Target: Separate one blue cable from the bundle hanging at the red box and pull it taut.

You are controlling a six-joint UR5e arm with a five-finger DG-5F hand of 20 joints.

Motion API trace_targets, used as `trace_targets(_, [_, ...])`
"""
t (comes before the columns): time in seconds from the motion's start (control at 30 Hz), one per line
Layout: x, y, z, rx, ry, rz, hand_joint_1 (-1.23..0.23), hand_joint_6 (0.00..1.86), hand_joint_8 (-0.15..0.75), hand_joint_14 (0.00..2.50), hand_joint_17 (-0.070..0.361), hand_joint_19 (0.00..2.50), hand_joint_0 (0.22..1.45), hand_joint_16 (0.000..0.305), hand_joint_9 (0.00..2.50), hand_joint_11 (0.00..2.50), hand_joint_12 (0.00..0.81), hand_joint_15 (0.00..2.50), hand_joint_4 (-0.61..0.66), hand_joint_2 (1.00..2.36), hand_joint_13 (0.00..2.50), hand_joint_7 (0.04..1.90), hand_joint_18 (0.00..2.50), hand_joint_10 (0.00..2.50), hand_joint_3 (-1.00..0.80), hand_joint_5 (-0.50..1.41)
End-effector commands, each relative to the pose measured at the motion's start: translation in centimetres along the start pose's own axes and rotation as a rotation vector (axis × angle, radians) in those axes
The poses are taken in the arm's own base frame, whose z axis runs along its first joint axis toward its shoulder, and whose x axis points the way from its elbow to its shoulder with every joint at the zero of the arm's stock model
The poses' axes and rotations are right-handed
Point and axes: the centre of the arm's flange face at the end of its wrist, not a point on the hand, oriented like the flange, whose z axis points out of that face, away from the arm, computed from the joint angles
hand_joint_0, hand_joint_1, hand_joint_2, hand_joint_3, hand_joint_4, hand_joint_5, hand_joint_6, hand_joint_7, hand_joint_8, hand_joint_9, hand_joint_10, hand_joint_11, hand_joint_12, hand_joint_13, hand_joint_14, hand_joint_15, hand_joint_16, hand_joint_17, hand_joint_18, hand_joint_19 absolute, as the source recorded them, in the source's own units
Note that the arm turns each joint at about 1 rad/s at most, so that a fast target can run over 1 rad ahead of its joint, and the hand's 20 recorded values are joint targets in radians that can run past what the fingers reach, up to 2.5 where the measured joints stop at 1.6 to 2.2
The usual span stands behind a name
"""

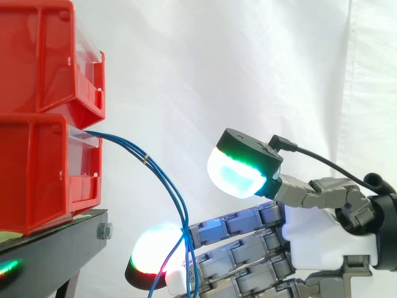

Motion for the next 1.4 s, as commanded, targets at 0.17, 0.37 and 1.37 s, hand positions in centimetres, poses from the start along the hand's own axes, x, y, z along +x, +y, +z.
trace_targets(0.17, [0.1,0.08,0.11,-0.008,0.008,0.006,-0.63,0.5,0.267,0.01,0.083,0.29,0.55,0.037,0.54,0.32,0.318,0.23,0.2,1.0,0.52,0.82,0.42,0.01,-0.5,-0.21])
trace_targets(0.37, [0.19,0.44,0.39,-0.017,0.008,0.007,-0.64,0.5,0.266,0.01,0.083,0.31,0.55,0.037,0.55,0.33,0.322,0.24,0.21,1.0,0.55,0.82,0.45,0.01,-0.5,-0.21])
trace_targets(1.37, [0.69,0.79,0.55,-0.029,0.054,0.075,-0.65,0.5,0.264,0.01,0.078,0.35,0.63,0.035,0.58,0.35,0.309,0.28,0.22,1.01,0.59,0.93,0.5,0.01,-0.4,-0.18])
